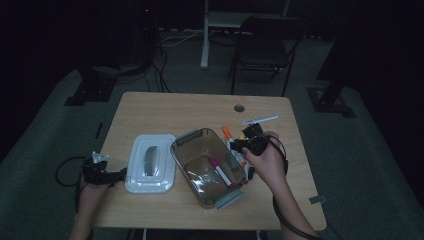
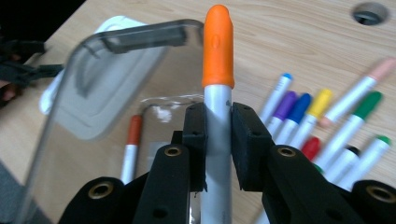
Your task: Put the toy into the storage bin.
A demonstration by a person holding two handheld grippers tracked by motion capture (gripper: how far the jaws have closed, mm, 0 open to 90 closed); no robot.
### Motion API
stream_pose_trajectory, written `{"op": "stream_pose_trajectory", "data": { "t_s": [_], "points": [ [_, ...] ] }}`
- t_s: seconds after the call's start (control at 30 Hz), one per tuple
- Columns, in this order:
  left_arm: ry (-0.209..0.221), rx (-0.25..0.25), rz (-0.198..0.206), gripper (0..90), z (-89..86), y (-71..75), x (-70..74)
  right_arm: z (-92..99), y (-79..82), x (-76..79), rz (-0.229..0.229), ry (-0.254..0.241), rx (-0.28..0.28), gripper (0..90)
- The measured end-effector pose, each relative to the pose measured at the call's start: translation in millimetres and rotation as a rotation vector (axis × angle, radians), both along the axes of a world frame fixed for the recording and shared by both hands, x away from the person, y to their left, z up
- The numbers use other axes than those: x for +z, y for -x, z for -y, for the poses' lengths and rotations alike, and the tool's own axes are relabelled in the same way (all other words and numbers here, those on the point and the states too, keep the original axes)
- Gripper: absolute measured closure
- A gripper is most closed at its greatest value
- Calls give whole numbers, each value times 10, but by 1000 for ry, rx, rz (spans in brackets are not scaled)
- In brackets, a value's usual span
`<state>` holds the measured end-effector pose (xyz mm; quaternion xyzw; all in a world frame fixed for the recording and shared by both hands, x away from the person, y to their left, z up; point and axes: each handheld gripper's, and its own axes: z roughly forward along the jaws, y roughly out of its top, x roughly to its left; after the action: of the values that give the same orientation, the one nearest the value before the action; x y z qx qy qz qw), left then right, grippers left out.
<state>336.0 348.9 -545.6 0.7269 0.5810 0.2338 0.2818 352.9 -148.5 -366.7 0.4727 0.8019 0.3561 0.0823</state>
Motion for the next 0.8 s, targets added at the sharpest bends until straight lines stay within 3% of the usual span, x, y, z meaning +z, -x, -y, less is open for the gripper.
{"op": "stream_pose_trajectory", "data": {
  "t_s": [0.4,0.8],
  "points": [
    [0,5,0,4,6,2,0,-579,-10,-86,-45,3,142,770],
    [1,6,1,4,8,2,0,-992,-50,-321,-113,42,216,770]
  ]
}}
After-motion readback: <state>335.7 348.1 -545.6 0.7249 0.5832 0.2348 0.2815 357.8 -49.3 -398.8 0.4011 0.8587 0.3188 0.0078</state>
